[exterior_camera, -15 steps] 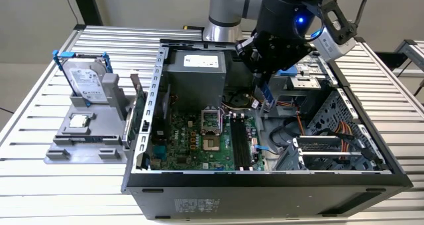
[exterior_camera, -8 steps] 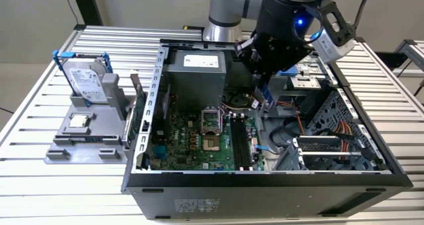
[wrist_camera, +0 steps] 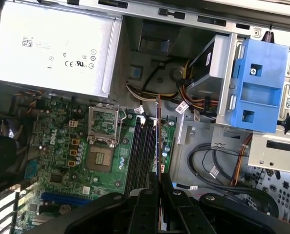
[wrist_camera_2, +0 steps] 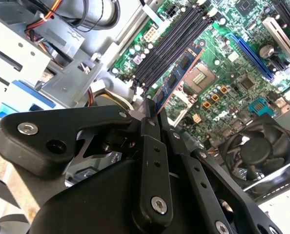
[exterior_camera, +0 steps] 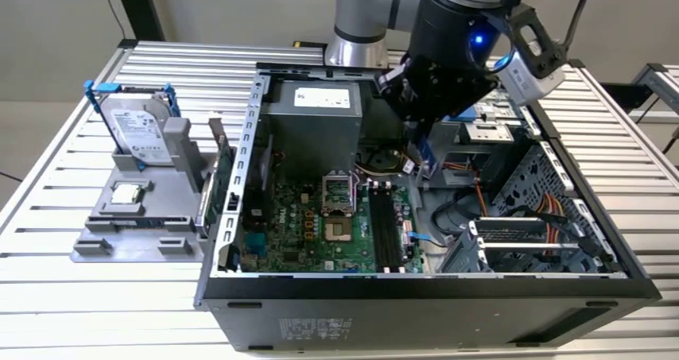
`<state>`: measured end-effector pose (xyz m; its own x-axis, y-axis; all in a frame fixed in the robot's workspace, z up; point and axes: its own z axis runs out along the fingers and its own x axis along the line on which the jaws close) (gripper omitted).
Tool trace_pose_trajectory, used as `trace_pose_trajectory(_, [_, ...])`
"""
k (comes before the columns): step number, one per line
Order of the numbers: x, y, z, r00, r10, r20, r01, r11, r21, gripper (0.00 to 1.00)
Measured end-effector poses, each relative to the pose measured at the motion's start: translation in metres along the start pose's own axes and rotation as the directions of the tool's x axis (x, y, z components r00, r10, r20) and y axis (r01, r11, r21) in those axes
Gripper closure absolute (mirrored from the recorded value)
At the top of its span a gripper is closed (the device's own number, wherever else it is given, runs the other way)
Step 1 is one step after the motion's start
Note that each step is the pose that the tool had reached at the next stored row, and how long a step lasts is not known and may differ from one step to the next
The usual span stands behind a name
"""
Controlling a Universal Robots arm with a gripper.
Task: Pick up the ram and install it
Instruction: 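Insert the ram into the slot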
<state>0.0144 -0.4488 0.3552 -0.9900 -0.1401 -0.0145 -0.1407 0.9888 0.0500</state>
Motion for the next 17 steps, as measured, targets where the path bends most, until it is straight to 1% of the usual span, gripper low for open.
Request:
trace_pose_trajectory(7, [0.0, -0.0002, 0.0045, 1.0, 0.004, 0.0, -0.004, 1.0, 0.0, 1.0])
trace_pose_trajectory(17, [0.0001, -0.0004, 0.0092, 1.0, 0.006, 0.0, -0.006, 1.0, 0.0, 1.0])
